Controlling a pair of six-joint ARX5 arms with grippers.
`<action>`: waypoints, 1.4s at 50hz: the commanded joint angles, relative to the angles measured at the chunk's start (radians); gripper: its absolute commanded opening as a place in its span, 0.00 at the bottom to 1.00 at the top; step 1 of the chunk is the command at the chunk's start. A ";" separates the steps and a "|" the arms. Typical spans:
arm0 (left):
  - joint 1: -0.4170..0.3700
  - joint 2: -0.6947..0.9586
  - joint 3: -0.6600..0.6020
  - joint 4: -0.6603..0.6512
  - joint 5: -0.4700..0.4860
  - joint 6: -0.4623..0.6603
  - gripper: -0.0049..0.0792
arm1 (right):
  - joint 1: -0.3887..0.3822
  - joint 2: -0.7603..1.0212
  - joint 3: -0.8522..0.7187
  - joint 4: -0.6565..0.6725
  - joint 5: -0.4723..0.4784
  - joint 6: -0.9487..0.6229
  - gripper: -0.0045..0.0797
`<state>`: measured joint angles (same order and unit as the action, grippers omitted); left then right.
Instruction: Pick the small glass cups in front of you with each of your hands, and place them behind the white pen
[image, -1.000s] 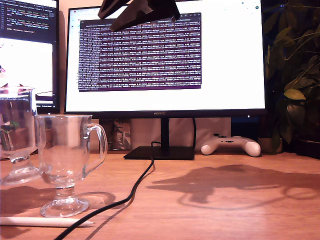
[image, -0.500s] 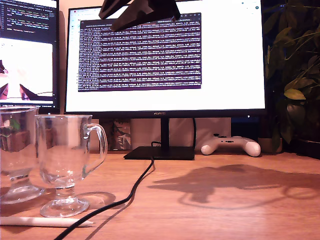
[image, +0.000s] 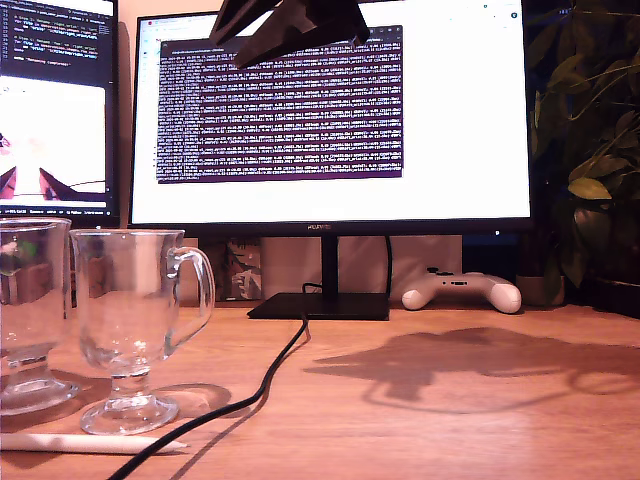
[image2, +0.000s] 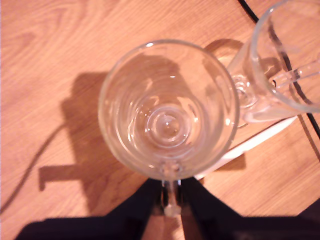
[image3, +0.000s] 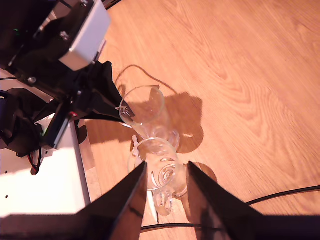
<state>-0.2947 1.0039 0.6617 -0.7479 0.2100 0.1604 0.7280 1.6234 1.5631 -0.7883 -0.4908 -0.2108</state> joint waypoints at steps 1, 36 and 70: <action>-0.005 0.005 -0.023 0.012 0.003 -0.005 0.03 | 0.003 0.002 0.003 0.006 -0.005 -0.006 0.32; -0.010 0.004 -0.023 0.023 0.035 -0.004 0.09 | 0.003 0.002 0.003 0.019 -0.005 -0.007 0.32; -0.010 -0.026 -0.012 0.010 0.039 -0.023 0.18 | 0.003 0.002 0.003 0.019 -0.005 -0.006 0.32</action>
<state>-0.3008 1.0004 0.6617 -0.7380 0.2420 0.1532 0.7280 1.6234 1.5631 -0.7780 -0.4908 -0.2108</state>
